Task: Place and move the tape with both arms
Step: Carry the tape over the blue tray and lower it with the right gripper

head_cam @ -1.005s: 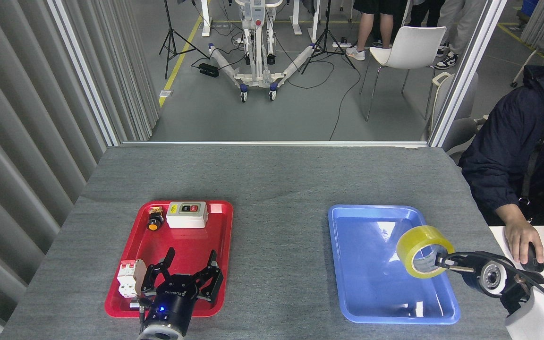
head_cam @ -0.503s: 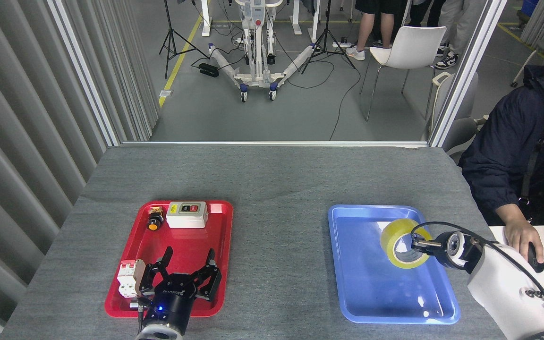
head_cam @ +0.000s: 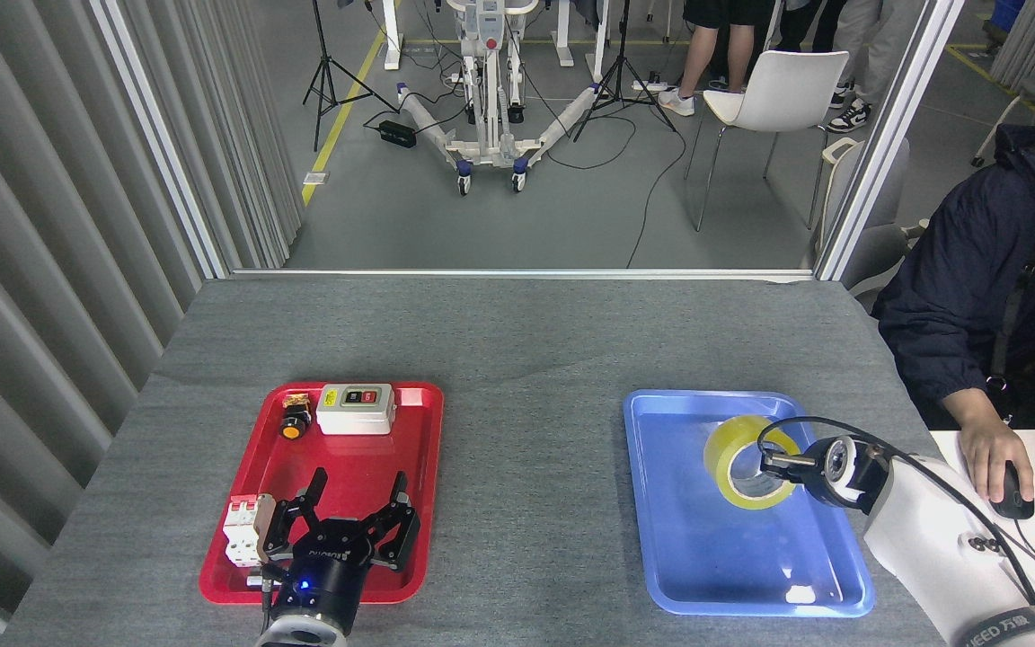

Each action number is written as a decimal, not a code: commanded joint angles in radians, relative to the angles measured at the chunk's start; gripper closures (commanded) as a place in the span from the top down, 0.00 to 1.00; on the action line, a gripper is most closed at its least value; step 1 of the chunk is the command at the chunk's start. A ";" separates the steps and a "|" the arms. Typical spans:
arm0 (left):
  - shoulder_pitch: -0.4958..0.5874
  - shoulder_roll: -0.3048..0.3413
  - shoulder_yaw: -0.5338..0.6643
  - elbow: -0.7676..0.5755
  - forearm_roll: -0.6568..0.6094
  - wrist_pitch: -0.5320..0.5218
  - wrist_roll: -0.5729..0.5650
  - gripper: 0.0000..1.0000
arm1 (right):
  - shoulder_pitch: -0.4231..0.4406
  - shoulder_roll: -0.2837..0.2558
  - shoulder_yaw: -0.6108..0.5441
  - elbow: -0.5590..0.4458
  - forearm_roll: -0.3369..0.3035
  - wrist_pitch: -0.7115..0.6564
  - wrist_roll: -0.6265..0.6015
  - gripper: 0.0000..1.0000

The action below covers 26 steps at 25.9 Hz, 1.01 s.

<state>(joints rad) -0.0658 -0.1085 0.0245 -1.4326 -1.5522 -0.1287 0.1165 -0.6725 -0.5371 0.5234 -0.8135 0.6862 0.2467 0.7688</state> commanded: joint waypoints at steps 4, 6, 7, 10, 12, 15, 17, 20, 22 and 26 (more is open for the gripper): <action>0.000 0.000 -0.002 0.001 0.000 -0.002 0.000 1.00 | 0.004 0.002 0.001 0.002 0.006 0.005 -0.003 0.30; 0.000 0.000 0.000 0.000 0.000 -0.005 0.000 1.00 | 0.004 0.003 0.001 0.001 0.006 0.005 -0.005 0.33; 0.000 0.000 -0.002 -0.002 0.000 -0.005 0.000 0.99 | 0.004 0.008 0.000 0.001 0.006 0.006 -0.006 0.36; 0.000 0.001 -0.002 -0.002 0.000 -0.005 0.000 1.00 | 0.004 0.023 -0.002 0.002 0.006 0.006 -0.006 0.41; 0.000 0.001 0.000 -0.003 0.000 -0.005 0.002 1.00 | 0.002 0.023 -0.003 0.002 0.006 0.006 -0.008 0.42; 0.000 0.003 0.000 -0.002 0.000 -0.005 0.002 1.00 | -0.001 0.025 -0.005 0.002 0.006 0.006 -0.013 0.42; 0.000 0.003 -0.002 -0.002 0.000 -0.005 0.000 0.99 | -0.002 0.025 -0.009 0.001 0.007 0.006 -0.017 0.42; 0.000 0.001 -0.002 -0.002 0.000 -0.005 0.002 1.00 | -0.004 0.025 -0.016 0.001 0.006 0.006 -0.019 0.41; 0.001 0.001 -0.002 -0.002 0.000 -0.005 0.000 0.99 | -0.006 0.026 -0.016 0.001 0.004 0.006 -0.019 0.39; 0.001 0.001 -0.002 0.000 0.000 -0.005 0.000 1.00 | -0.010 0.045 -0.017 -0.004 0.003 0.005 -0.034 0.42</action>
<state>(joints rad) -0.0646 -0.1069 0.0234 -1.4336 -1.5524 -0.1334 0.1179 -0.6798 -0.5031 0.5077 -0.8153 0.6897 0.2540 0.7445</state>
